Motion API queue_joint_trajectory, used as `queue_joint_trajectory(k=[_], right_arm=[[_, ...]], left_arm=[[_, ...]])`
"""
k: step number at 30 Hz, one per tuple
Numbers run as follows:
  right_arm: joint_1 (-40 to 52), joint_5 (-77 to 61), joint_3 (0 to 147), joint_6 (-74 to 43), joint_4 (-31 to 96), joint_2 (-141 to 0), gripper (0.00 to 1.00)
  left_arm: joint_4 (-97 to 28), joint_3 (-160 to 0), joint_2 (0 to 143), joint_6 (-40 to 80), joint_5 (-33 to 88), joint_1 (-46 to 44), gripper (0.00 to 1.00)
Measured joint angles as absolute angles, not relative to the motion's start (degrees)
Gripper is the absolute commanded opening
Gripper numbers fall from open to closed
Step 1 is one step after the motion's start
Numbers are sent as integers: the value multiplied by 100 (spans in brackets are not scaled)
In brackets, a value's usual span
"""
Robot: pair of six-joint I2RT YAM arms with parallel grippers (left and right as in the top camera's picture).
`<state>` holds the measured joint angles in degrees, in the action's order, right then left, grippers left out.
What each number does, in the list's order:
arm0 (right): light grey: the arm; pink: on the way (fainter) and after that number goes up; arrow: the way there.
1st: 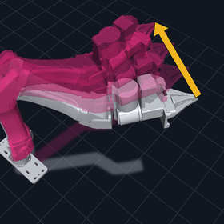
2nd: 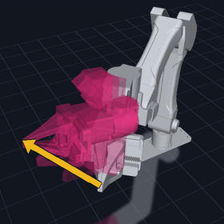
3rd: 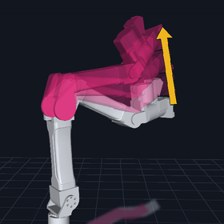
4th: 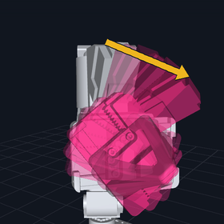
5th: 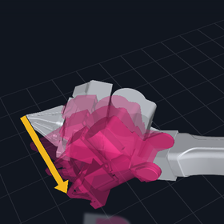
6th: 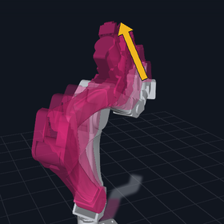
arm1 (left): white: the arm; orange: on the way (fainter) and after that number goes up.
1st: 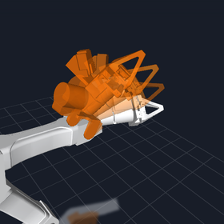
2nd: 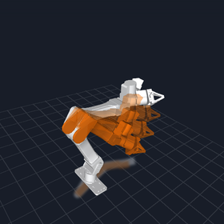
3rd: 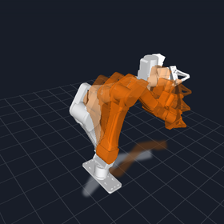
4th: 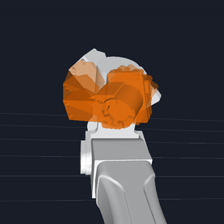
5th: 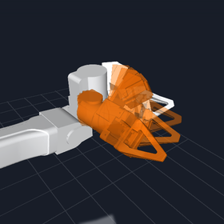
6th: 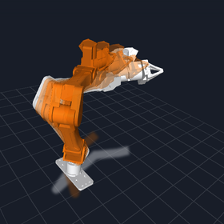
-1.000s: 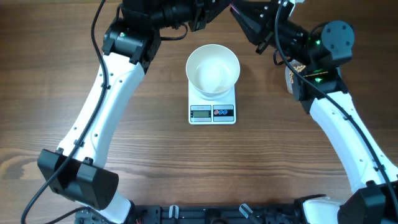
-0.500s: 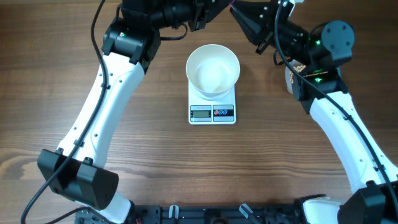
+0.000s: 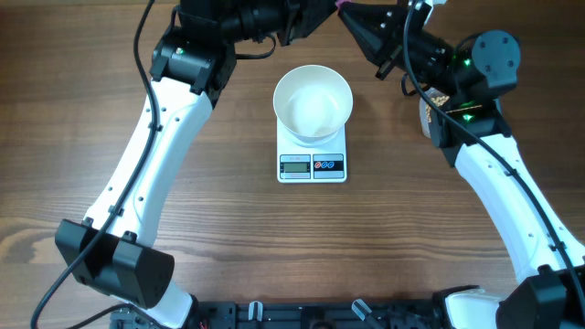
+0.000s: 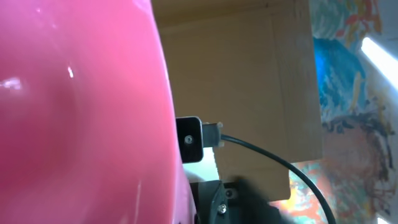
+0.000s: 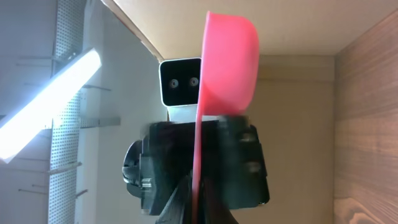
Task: Scoop item into bowl and weigh 150g on scale
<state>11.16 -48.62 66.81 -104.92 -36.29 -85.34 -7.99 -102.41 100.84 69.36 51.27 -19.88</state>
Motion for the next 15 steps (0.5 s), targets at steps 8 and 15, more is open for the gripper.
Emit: queue_joint_trajectory(k=[8,15], right_arm=[[1114,-4825,6681,-10294,-3607,-8534,5],[821,-4633,6681,-9758,-3061,-8534,5]], left_arm=[[-805,-10241,10084,6923,5089,-1988,100],[-1487,-10239,10084,6346,4993,-1970,100]])
